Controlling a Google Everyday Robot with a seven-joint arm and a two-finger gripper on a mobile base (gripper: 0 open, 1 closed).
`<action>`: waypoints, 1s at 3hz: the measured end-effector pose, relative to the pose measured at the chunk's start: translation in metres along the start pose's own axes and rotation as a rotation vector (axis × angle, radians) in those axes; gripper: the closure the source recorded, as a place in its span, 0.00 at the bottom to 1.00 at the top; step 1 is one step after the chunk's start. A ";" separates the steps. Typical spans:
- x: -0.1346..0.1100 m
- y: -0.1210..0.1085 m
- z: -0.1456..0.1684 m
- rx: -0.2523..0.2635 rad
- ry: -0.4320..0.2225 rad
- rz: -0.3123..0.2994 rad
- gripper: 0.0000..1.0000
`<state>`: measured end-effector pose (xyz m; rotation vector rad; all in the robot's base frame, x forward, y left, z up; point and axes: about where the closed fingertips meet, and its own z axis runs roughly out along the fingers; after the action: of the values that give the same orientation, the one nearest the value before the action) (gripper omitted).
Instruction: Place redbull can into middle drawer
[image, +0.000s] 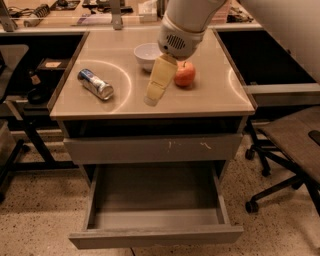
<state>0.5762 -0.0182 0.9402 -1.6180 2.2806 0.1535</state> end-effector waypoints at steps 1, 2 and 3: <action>-0.025 0.009 0.011 -0.033 -0.041 -0.025 0.00; -0.048 0.018 0.025 -0.078 -0.061 -0.051 0.00; -0.048 0.018 0.025 -0.078 -0.061 -0.051 0.00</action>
Offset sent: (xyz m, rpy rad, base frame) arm 0.0030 0.0843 -0.0154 0.0964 0.0714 0.1270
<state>0.5785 0.0378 0.9311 -1.6846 2.2111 0.2786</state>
